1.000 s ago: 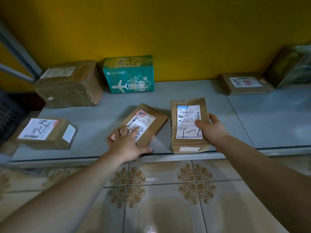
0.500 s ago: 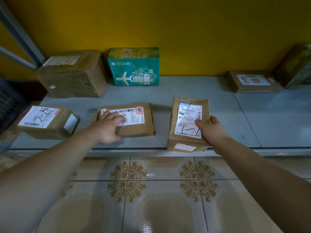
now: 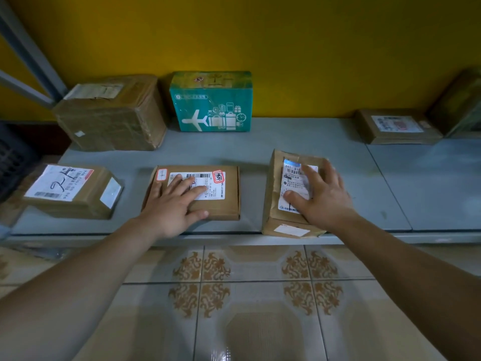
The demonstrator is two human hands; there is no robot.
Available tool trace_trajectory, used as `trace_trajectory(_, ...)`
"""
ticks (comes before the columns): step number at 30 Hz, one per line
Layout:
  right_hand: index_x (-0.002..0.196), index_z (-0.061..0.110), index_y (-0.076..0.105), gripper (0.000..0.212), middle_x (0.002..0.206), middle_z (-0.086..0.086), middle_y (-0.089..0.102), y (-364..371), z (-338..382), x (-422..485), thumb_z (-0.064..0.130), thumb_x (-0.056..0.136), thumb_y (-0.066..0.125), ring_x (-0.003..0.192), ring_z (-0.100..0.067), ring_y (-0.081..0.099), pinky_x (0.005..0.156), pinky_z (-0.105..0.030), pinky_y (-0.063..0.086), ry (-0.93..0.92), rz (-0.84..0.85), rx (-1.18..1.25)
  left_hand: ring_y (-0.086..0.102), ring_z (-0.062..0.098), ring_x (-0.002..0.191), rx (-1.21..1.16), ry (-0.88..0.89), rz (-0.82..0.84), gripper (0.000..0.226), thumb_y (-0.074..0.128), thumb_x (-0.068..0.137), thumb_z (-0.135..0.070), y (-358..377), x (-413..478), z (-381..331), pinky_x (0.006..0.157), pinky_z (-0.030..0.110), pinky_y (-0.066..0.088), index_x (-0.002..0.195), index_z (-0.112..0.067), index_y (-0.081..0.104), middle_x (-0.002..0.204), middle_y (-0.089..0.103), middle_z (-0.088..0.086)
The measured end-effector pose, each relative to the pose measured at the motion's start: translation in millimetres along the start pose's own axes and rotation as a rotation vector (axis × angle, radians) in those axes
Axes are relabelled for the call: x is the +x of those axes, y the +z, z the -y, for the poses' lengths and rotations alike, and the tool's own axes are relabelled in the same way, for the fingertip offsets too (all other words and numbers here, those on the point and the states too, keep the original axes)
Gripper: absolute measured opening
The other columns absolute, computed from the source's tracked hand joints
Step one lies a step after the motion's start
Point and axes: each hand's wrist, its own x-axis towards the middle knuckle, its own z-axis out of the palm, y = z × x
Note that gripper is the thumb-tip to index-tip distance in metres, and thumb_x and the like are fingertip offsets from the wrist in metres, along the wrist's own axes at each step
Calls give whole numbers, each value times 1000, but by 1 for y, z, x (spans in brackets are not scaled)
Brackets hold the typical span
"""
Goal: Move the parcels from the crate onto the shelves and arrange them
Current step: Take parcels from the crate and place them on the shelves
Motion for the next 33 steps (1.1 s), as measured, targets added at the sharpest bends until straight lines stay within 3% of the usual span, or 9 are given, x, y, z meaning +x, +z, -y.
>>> trace_trajectory(3,154,39,16,78,166,3,-9,-1,2,0,74,89,40,152,-28,-9,119,-53,18,-2,64,-43,-6,17,149,-11,-46,-49,72,35,88,-73,1,4,-10,118,50,-8,150,-41,18,162,3,-6)
trace_trajectory(9,154,31,17,84,163,10,-4,1,7,-7,68,88,52,135,-35,43,106,-49,45,187,47,158,5,20,148,-192,41,-51,69,47,92,-60,-19,14,-40,119,50,1,149,-26,30,159,15,1)
trace_trajectory(14,156,25,17,90,164,-5,6,-10,8,-24,58,87,64,136,-35,44,110,-47,41,366,-2,199,5,21,149,-173,209,17,72,42,93,-61,-30,17,-69,120,49,9,152,-23,25,161,13,5)
trace_trajectory(16,153,26,18,87,154,-14,27,-13,2,-32,54,86,66,126,-38,51,104,-49,47,432,3,257,12,22,148,-214,268,-6,73,42,93,-62,-32,17,-85,119,44,13,151,-21,28,159,20,6)
trace_trajectory(20,149,21,20,69,128,-13,60,-20,-15,-36,41,94,58,107,-30,63,89,-43,54,475,-19,307,17,18,147,-406,322,28,72,44,95,-58,-30,9,-128,117,34,15,152,-18,27,159,22,3)
trace_trajectory(23,153,14,20,76,130,-14,59,-29,-33,-29,44,95,57,105,-28,62,83,-40,55,555,-20,413,32,17,140,-637,249,110,66,48,94,-55,-20,14,-159,110,32,28,148,-18,36,151,35,-2)
trace_trajectory(26,148,15,39,70,134,-7,58,-29,-53,-25,53,93,57,115,-29,59,91,-44,54,559,85,519,55,14,116,-920,149,152,39,50,96,-49,-10,23,-181,91,27,40,128,-27,53,127,57,-10)
trace_trajectory(28,133,15,54,50,114,-2,69,-30,-64,-22,47,95,58,102,-25,67,85,-40,56,490,132,620,57,12,108,-1024,101,176,35,51,97,-44,-10,25,-197,91,28,41,128,-28,52,118,60,-12)
trace_trajectory(33,144,37,33,57,84,6,76,-62,-113,-6,40,94,62,81,-20,72,73,-37,56,365,-11,900,63,17,106,-1391,21,149,15,59,95,-20,-25,44,-259,101,41,47,105,-31,54,113,67,-7)
